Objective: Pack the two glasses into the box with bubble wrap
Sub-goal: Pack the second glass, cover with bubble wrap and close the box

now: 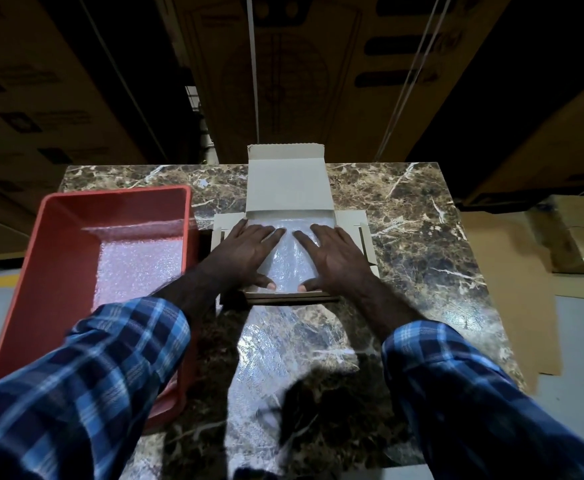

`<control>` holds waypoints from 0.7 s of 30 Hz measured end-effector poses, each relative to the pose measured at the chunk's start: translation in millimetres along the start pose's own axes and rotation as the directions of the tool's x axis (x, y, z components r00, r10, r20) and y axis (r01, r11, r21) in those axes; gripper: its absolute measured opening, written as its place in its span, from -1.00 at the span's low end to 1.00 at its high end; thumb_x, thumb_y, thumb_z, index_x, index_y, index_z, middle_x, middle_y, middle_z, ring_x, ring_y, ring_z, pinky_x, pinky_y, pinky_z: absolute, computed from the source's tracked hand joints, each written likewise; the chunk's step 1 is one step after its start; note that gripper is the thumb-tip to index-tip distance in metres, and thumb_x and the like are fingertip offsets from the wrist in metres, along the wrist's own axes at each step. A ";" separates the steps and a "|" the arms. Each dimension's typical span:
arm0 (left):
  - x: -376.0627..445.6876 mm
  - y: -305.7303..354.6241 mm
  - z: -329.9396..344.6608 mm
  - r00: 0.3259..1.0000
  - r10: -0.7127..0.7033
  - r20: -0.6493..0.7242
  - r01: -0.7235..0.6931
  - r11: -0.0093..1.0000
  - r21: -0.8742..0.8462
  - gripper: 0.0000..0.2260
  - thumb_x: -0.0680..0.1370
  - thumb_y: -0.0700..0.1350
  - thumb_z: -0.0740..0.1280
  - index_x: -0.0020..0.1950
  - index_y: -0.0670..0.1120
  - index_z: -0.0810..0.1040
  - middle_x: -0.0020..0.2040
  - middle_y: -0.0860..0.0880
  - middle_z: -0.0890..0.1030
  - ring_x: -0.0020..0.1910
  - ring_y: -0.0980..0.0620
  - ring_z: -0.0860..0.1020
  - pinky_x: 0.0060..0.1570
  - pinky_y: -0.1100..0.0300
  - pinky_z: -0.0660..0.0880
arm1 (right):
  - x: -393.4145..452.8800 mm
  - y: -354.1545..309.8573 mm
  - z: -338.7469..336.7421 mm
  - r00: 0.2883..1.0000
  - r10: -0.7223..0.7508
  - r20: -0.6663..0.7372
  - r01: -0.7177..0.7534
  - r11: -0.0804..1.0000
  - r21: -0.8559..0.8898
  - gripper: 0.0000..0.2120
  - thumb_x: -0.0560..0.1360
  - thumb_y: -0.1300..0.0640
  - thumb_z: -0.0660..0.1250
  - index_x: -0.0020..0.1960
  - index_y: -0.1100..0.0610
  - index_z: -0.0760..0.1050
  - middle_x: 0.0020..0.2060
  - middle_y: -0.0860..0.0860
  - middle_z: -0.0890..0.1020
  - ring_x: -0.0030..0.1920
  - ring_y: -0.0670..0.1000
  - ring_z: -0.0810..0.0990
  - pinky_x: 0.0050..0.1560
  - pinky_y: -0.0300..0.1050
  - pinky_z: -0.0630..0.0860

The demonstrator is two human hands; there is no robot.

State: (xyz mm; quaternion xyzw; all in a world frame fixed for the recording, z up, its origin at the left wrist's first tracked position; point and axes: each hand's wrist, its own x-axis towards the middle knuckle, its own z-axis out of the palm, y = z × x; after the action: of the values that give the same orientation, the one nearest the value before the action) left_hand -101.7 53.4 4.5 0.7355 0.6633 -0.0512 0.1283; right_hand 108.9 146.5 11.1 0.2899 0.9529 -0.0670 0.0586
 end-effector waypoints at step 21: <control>12.2 4.4 -4.0 0.990 -0.120 0.070 0.123 0.992 -0.036 -0.01 0.38 -0.04 0.56 0.62 -0.16 0.01 0.45 -0.15 0.34 0.46 -0.13 0.28 0.52 -0.05 -0.19 | -2.2 10.2 -10.9 0.995 0.027 0.099 -0.024 0.999 -0.030 0.23 0.30 -0.22 0.56 0.60 0.28 -0.13 0.53 0.24 0.21 0.57 0.17 0.09 0.54 0.17 -0.21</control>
State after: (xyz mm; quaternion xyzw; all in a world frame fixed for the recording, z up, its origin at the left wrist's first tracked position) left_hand -96.3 65.8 5.9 0.6889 0.7030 -0.0704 0.1622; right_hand 115.6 155.5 21.2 0.2975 0.9459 -0.0670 0.1108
